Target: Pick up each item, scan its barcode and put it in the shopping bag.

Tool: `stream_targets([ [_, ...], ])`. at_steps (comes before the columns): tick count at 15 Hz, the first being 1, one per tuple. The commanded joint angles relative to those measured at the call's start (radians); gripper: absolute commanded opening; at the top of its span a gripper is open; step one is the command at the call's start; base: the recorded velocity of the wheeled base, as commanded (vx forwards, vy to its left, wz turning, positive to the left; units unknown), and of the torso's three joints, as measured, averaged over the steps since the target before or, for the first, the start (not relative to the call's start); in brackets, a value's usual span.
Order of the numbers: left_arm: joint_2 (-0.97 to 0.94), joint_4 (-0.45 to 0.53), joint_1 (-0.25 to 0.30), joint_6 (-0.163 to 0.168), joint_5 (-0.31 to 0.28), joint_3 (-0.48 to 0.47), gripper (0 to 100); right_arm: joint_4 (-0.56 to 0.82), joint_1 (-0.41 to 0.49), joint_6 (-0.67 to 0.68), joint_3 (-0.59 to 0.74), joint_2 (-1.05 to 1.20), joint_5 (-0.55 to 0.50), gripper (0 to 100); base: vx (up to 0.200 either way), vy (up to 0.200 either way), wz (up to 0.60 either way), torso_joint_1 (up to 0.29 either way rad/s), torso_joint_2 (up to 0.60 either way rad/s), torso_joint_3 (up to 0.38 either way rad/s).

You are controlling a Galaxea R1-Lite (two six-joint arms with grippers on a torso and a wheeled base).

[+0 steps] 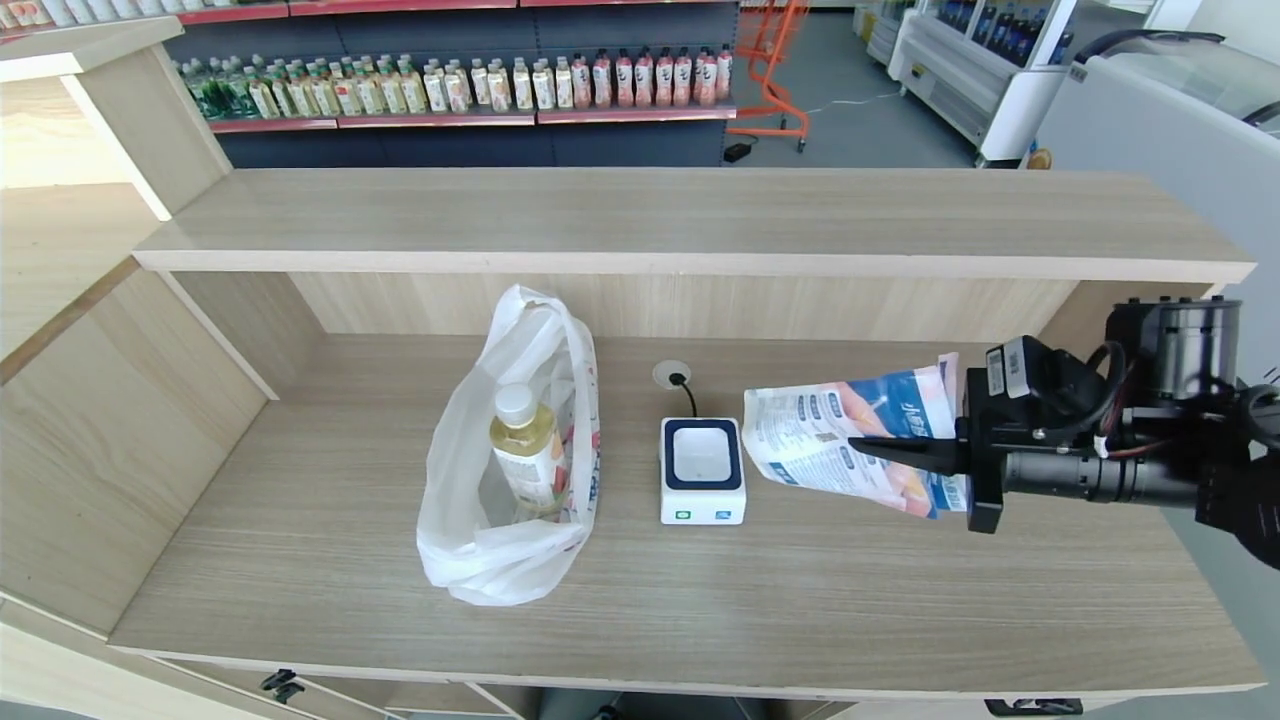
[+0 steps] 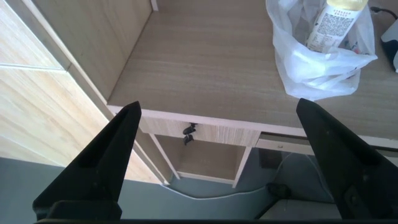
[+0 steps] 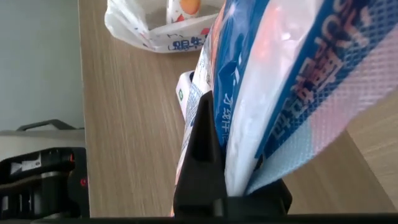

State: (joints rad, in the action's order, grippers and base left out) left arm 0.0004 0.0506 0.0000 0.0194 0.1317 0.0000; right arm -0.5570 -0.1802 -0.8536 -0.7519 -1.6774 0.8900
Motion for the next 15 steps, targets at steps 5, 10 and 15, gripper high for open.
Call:
stream_targets([
  [5,0.000,0.000,0.000,0.001,0.000,0.000,100,-0.003,0.027,-0.133,-0.113,-0.197,0.043,0,0.000,0.000,0.00,0.000,0.00,0.000],
  [10,0.000,0.000,0.000,0.001,0.000,0.000,100,0.000,0.007,-0.110,-0.230,-0.265,0.060,0,0.000,0.000,0.00,0.000,0.00,0.000],
  [15,0.000,0.000,0.000,0.001,0.000,0.000,100,-0.003,-0.053,-0.093,-0.300,-0.318,0.070,0,0.000,0.000,0.00,0.000,0.00,0.000],
])
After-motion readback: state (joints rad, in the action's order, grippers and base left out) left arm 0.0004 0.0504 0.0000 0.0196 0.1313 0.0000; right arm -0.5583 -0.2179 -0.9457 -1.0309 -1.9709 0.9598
